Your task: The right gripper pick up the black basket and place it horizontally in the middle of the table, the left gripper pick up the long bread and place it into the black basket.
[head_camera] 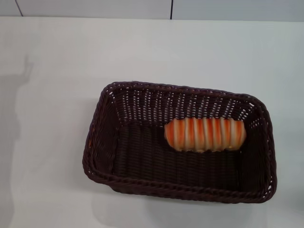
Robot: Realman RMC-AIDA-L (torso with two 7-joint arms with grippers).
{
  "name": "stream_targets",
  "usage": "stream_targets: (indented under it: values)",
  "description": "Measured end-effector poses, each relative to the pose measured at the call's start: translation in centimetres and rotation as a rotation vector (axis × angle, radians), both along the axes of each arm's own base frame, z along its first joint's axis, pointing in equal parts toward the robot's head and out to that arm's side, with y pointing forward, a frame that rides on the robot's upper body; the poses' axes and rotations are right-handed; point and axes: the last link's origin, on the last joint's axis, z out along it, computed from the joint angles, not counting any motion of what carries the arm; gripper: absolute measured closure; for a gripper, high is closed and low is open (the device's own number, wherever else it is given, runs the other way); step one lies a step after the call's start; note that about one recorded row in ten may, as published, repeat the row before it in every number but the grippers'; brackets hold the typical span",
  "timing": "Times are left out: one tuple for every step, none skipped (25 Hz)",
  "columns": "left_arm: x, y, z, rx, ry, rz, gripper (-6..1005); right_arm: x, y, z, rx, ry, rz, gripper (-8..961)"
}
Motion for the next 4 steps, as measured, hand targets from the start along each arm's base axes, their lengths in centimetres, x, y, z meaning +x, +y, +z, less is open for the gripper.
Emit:
stream_targets:
  values:
    - [0.02, -0.01, -0.09, -0.004, 0.003, -0.001, 142, 0.10, -0.12, -0.01, -0.001, -0.007, -0.002, 194]
    - [0.02, -0.01, -0.09, -0.004, 0.003, -0.001, 142, 0.19, -0.26, -0.04, -0.003, -0.014, -0.005, 194]
    - [0.02, -0.05, -0.19, -0.010, 0.006, -0.002, 142, 0.22, -0.55, -0.10, -0.004, -0.030, -0.002, 195]
    - [-0.02, -0.15, -0.33, -0.017, 0.012, -0.001, 142, 0.22, -0.55, -0.10, -0.004, -0.030, -0.002, 195]
